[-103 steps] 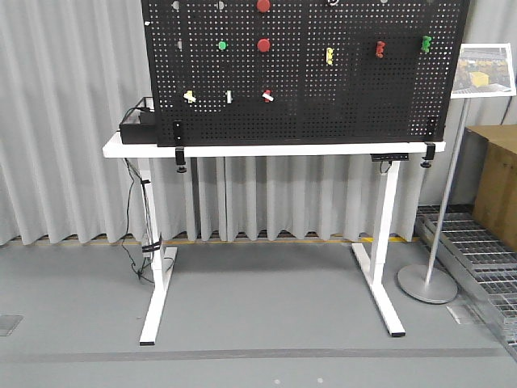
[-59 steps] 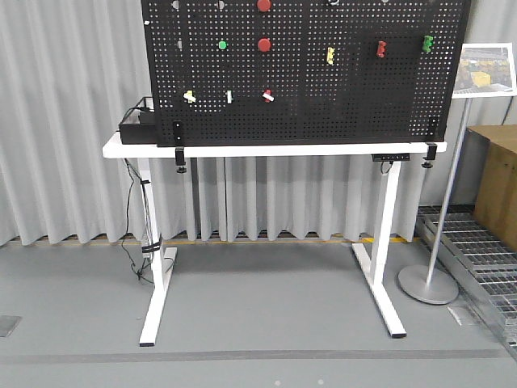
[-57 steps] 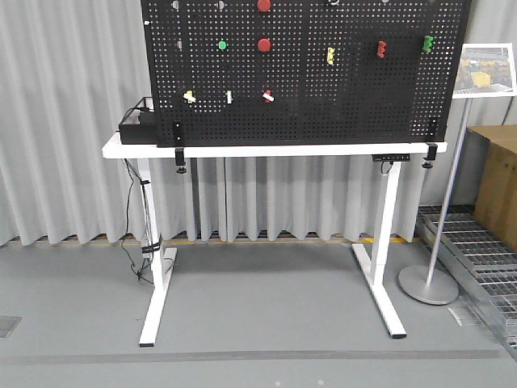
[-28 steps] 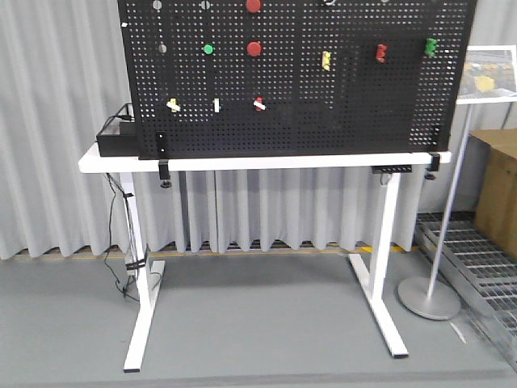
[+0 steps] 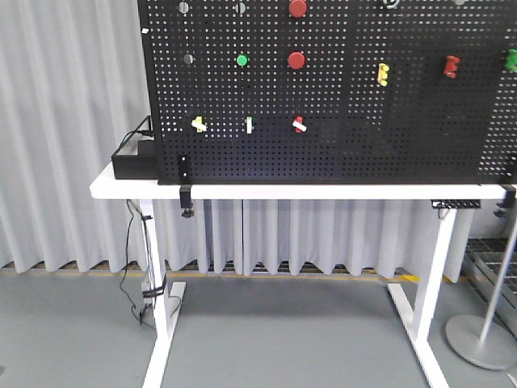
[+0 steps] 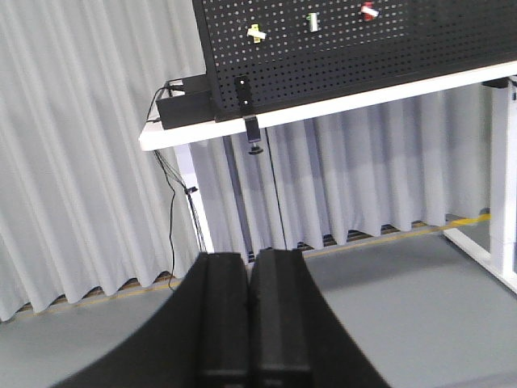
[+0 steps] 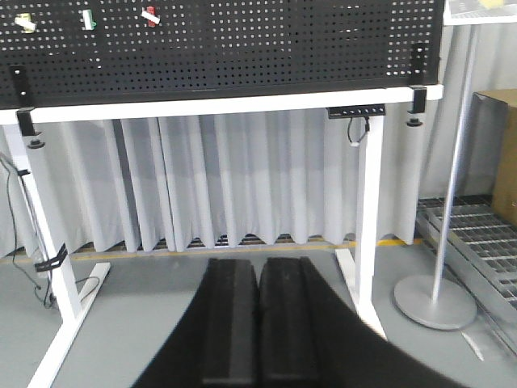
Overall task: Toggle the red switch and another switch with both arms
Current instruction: 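Drive the base forward up to the black pegboard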
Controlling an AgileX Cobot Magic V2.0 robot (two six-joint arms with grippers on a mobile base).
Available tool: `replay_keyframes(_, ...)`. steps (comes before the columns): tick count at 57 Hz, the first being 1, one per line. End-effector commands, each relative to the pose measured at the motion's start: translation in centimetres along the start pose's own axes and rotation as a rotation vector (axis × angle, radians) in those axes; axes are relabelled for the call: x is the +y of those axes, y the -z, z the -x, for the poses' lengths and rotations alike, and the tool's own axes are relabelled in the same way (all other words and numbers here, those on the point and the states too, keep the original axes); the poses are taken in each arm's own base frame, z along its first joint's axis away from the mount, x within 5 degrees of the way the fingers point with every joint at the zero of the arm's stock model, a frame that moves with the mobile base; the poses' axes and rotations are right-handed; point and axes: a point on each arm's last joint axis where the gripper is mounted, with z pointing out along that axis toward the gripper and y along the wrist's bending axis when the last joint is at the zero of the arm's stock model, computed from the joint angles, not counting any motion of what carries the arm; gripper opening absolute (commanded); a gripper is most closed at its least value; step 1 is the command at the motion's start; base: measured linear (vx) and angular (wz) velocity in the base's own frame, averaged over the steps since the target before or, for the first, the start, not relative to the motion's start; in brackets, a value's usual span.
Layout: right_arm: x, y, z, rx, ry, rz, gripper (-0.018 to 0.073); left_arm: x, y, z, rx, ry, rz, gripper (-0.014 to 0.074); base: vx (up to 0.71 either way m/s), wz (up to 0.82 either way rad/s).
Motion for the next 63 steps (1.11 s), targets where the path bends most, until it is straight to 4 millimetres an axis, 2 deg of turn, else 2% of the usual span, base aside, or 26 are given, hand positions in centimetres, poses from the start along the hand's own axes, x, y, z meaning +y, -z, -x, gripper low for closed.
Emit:
replay_keyframes(1, -0.07, 0.08, 0.61, -0.087, 0.014, -0.010, -0.0006, 0.07, 0.07, 0.14, -0.075, 0.015, 0.017, 0.0003, 0.40, 0.01)
replay_keyframes(63, -0.07, 0.08, 0.61, -0.087, 0.014, -0.010, -0.0006, 0.07, 0.07, 0.13, -0.074, 0.015, 0.017, 0.0003, 0.43, 0.00)
